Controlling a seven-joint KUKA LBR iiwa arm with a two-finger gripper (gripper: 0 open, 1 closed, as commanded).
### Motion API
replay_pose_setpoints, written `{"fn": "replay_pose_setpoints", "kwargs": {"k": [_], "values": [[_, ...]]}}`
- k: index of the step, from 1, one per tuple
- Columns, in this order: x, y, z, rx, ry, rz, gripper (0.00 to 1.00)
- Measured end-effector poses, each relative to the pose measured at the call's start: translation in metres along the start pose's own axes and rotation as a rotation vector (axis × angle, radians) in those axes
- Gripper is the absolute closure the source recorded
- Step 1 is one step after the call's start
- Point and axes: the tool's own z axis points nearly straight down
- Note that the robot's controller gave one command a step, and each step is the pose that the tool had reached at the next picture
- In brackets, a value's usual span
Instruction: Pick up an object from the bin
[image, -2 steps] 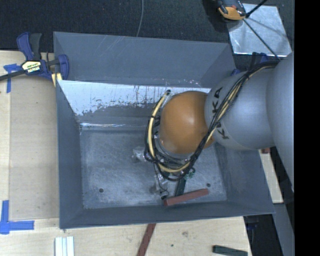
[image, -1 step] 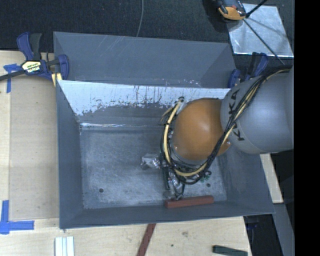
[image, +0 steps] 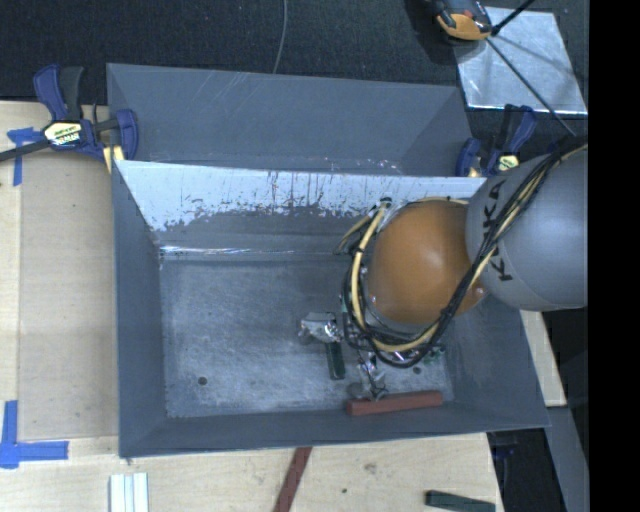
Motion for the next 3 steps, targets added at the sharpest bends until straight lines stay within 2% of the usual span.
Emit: {"fn": "replay_pose_setpoints", "kwargs": {"k": [1, 2, 3], "values": [[0.023, -0.047, 0.002, 0.001, -0.003, -0.181, 1.00], [0.023, -0.047, 0.002, 0.001, -0.003, -0.181, 1.00], [0.042, -0.066, -0.144, 0.000, -0.002, -0.219, 1.00]]}}
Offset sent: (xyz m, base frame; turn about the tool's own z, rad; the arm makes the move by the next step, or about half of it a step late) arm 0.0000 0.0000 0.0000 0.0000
